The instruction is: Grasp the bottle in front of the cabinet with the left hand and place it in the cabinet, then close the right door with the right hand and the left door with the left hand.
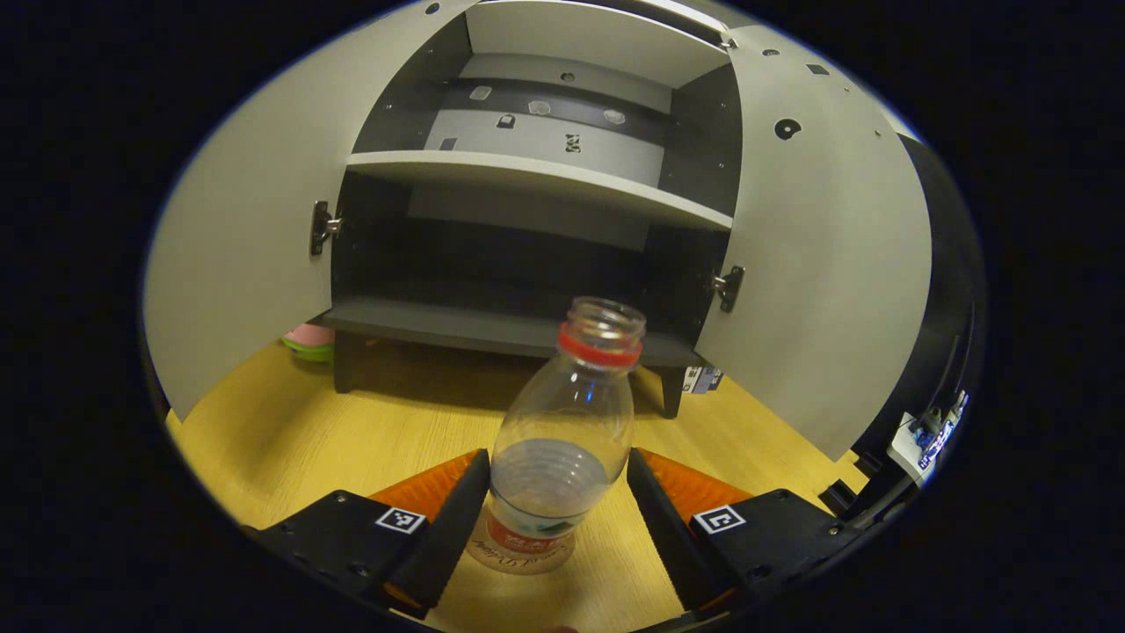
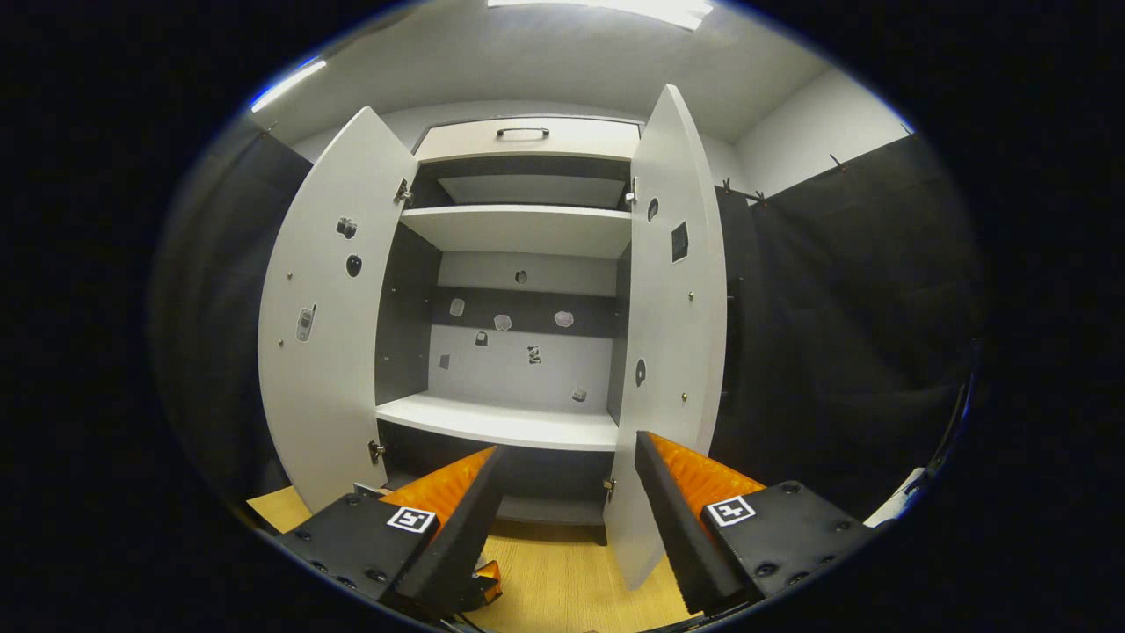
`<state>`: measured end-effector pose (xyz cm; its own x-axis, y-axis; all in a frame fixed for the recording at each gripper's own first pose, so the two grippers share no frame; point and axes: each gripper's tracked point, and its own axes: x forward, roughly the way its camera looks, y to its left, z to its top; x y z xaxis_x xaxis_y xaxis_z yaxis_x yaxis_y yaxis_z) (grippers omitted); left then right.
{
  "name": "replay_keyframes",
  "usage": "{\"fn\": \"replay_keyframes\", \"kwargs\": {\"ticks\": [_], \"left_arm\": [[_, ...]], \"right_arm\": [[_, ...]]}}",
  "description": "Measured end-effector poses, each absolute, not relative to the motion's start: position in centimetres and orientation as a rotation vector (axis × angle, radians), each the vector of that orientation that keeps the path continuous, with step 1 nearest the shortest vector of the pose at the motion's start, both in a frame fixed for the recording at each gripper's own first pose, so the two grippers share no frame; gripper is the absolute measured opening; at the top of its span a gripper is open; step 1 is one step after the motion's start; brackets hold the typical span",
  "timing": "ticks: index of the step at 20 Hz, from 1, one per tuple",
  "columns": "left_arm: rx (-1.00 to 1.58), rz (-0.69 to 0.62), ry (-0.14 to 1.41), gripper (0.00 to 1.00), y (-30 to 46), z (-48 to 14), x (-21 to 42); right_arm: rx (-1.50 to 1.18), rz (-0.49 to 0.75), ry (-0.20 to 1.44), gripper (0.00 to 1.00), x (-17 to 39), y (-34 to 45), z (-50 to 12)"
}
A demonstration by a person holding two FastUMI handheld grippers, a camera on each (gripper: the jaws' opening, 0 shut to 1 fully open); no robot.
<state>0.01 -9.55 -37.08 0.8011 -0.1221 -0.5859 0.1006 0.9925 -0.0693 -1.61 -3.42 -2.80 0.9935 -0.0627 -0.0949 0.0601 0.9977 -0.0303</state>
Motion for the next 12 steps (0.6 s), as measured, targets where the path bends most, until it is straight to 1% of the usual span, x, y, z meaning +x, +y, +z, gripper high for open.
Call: {"fn": "replay_keyframes", "kwargs": {"ticks": [2, 4, 5, 6, 7, 8, 12], "left_arm": [[-0.029, -0.130, 0.665, 0.96, -9.8, -37.8, -0.2], [0.020, -0.141, 0.740, 0.95, -9.2, -38.5, -1.2], [0.043, -0.156, 0.739, 0.79, -9.0, -38.4, -1.5], [0.051, -0.178, 0.733, 0.78, -9.3, -38.1, -1.3], [0.051, -0.205, 0.725, 0.74, -9.4, -37.7, -1.1], [0.046, -0.234, 0.713, 0.73, -9.6, -36.9, -1.3], [0.089, -0.300, 0.568, 0.72, -10.1, -30.0, -1.4]], "right_arm": [[-0.028, -0.062, 0.099, 0.95, -1.7, -3.5, -2.9], [-0.030, -0.068, 0.095, 0.95, -1.6, -3.5, -2.8], [-0.027, -0.071, 0.087, 0.95, -1.4, -3.6, -2.7], [-0.023, -0.072, 0.082, 0.96, -1.2, -3.5, -2.7], [-0.022, -0.070, 0.084, 0.95, -1.1, -3.4, -2.8], [-0.022, -0.066, 0.088, 0.95, -1.0, -3.3, -3.0], [-0.007, -0.058, 0.098, 0.96, -0.3, -3.4, -3.4]]}}
